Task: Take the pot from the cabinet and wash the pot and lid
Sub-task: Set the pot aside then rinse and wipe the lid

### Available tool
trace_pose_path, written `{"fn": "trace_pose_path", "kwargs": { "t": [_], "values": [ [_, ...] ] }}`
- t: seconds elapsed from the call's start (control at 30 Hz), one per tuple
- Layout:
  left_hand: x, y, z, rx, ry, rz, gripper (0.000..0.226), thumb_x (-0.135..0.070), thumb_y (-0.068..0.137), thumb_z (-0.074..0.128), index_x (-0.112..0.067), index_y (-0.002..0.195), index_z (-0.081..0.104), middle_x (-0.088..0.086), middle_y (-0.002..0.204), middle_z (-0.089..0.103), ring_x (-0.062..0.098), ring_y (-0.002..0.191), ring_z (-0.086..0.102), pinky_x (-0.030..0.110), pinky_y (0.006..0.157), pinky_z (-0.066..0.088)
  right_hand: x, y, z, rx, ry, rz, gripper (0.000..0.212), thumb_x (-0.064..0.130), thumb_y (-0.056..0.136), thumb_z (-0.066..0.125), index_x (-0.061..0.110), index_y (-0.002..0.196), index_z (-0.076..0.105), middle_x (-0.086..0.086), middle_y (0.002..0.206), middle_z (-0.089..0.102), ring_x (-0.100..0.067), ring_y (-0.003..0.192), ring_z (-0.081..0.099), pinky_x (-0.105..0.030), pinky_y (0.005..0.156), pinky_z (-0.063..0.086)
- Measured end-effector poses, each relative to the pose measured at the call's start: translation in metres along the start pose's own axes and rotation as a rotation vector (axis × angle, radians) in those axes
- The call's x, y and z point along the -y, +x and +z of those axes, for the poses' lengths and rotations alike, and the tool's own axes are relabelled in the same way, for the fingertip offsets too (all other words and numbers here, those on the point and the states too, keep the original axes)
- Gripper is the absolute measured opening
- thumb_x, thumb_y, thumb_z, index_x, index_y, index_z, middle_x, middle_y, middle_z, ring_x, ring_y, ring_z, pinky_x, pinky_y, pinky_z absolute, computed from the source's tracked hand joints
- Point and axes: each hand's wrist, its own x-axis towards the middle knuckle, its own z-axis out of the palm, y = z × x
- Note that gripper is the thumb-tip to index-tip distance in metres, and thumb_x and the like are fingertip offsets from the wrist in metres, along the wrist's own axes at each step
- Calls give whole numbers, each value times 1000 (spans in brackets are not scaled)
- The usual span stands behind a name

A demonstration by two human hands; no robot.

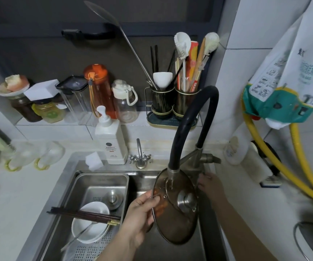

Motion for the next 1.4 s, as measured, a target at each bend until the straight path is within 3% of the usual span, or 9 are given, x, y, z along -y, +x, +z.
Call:
{"fn": "trace_pose_path", "kwargs": {
  "t": [0.2, 0.33, 0.53, 0.77, 0.93, 1.0, 1.1, 1.27, 1.4],
  "values": [
    [-4, -2, -9, -11, 42, 28, 22, 7, 87, 54, 4, 104, 66, 11, 79, 76, 15, 63, 72, 22, 57, 59, -11, -93, 34, 134, -112, -100, 23, 35, 92, 52, 29, 113, 60, 4, 108, 62, -11, 101, 57, -31, 96, 44],
    [-4, -2, -33, -34, -107, -2, 27, 1, 90, 50, 11, 114, 59, 17, 84, 74, 20, 66, 73, 28, 63, 61, -14, -126, 48, 115, -430, -304, 41, 32, 87, 61, 27, 127, 52, 13, 117, 54, -5, 111, 50, -19, 97, 36],
    [0, -5, -32, 31, -101, -52, 21, -1, 92, 48, 6, 107, 61, 13, 72, 74, 19, 57, 71, 26, 51, 58, -10, -133, 51, -11, -459, -288, 36, 30, 86, 63, 26, 121, 57, 12, 111, 59, -7, 107, 54, -19, 91, 37],
    [-5, -9, -22, 119, 258, 39, 17, -4, 90, 57, -4, 102, 69, 15, 90, 74, 22, 78, 69, 27, 65, 56, -30, -168, 47, -84, -240, -96, 25, 18, 87, 62, 25, 110, 63, -2, 111, 66, -9, 92, 57, -17, 74, 41],
    [-16, -9, -13, 294, 968, 467, 22, -20, 80, 62, -40, 81, 72, -21, 75, 71, -5, 74, 62, 17, 71, 50, 10, -164, 42, -12, 317, 81, 26, 29, 93, 51, 9, 90, 68, -7, 86, 70, -13, 73, 69, -22, 61, 52],
    [-11, -6, -16, 328, 1175, 571, 24, -34, 75, 59, -37, 95, 72, -21, 89, 69, -7, 86, 61, 11, 81, 44, 20, -158, 37, 11, 472, 136, 34, 33, 88, 57, 1, 90, 69, -20, 89, 71, -26, 80, 71, -37, 75, 58],
    [-4, -6, -25, 338, 1312, 638, 25, -33, 85, 59, -41, 108, 66, -18, 117, 64, -2, 112, 57, 13, 99, 39, 19, -149, 29, -27, 432, 145, 32, 17, 82, 67, -3, 106, 64, -27, 95, 69, -42, 91, 65, -58, 90, 50],
    [-6, -19, -30, 624, 1438, 705, 33, -40, 85, 53, -24, 107, 70, -3, 110, 71, 8, 105, 61, 25, 95, 47, 4, -154, 31, -97, 283, 62, 28, 7, 81, 56, 8, 108, 63, -19, 101, 67, -39, 94, 64, -59, 83, 53],
    [7, 1, -49, 195, 1702, 1001, 58, -61, 77, 45, -36, 128, 56, -7, 141, 50, 16, 133, 42, 36, 107, 39, 4, -164, 33, -112, 287, -23, 42, 9, 80, 61, 13, 121, 52, -15, 109, 64, -36, 98, 64, -56, 78, 56]
  ]
}}
